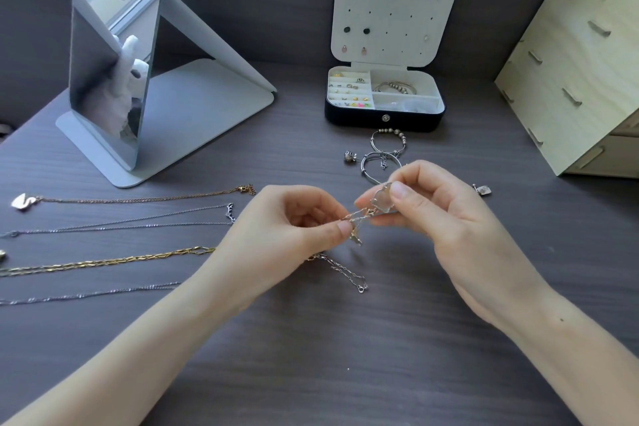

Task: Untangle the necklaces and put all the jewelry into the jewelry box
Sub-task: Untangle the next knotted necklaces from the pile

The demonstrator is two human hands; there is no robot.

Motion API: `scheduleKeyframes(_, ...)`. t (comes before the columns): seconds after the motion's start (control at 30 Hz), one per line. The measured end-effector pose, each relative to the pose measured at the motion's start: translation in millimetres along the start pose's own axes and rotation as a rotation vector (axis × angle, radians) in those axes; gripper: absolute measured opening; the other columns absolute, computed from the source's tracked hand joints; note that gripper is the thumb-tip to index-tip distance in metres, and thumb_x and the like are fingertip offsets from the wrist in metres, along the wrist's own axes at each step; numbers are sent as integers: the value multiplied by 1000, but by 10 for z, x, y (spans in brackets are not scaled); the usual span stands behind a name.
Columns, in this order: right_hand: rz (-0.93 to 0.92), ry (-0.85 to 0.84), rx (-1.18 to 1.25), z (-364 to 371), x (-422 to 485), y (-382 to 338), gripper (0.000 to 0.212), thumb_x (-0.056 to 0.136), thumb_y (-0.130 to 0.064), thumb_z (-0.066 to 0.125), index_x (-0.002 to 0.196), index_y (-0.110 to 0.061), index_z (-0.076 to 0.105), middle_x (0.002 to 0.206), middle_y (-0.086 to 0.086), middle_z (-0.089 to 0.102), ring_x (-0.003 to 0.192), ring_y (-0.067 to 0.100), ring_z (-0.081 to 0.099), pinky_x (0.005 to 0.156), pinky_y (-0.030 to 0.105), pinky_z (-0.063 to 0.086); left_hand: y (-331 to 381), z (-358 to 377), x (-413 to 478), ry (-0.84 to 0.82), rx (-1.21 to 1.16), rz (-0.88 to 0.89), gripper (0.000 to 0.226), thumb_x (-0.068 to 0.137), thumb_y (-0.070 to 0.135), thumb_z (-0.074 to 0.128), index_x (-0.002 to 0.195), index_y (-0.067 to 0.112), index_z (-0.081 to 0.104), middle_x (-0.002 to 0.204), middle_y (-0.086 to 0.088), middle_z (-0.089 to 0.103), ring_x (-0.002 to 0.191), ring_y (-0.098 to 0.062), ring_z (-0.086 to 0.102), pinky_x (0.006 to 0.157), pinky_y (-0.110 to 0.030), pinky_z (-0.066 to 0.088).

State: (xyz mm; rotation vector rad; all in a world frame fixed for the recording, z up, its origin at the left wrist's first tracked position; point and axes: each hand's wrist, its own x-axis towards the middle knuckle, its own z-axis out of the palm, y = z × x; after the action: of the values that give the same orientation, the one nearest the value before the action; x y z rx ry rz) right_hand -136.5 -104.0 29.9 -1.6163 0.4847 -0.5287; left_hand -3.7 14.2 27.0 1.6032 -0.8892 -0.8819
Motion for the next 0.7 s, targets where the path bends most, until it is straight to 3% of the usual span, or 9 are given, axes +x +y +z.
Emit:
scheduleKeyframes(0.1, 59, -36, 144, 34, 2, 12, 19, 91, -25, 48, 80, -9, 50, 95, 18, 69, 94, 27, 68, 86, 35, 54, 12, -1, -8, -48, -29, -28, 10, 69, 30, 66, 67, 21, 70, 62, 5, 62, 55, -7, 47, 53, -14, 35)
scheduleKeyframes(0.23, 114, -36, 201, 82, -14, -6, 21, 95, -25, 40, 84, -8, 44, 93, 24, 64, 77, 30, 70, 70, 36, 58, 53, -4, -10, -110, -142, -94, 10, 71, 26, 64, 65, 18, 64, 54, 5, 53, 47, -7, 36, 44, -12, 28)
scheduleKeyframes(0.33, 151, -42, 204, 92, -21, 2, 21, 94, -27, 38, 88, -8, 43, 77, 13, 65, 62, 29, 65, 58, 34, 56, 80, 1, -11, -136, -163, -126, 12, 70, 28, 65, 61, 20, 63, 50, 3, 42, 45, -9, 31, 44, -15, 24)
scheduleKeyframes(0.43, 167, -65, 167, 99, -21, 28, 20, 97, -24, 37, 88, -7, 45, 66, 3, 65, 60, 22, 60, 56, 29, 52, 78, 10, -9, -122, -144, -127, 11, 68, 27, 66, 61, 20, 64, 46, 7, 41, 43, -7, 31, 43, -15, 24)
scheduleKeyframes(0.6, 104, -35, 119, 90, -13, 38, 21, 97, -19, 40, 82, -8, 50, 69, -1, 63, 63, 14, 55, 59, 26, 48, 63, 30, 1, -81, -96, -128, 17, 63, 33, 73, 62, 18, 65, 51, 8, 47, 44, -8, 31, 43, -15, 25)
scheduleKeyframes(0.7, 93, -34, 93, 87, -16, 43, 21, 97, -19, 41, 81, -9, 51, 69, 0, 62, 61, 12, 54, 60, 25, 47, 55, 44, -3, -82, -56, -129, 18, 74, 16, 78, 63, 14, 64, 51, 9, 51, 43, -4, 38, 42, -11, 28)
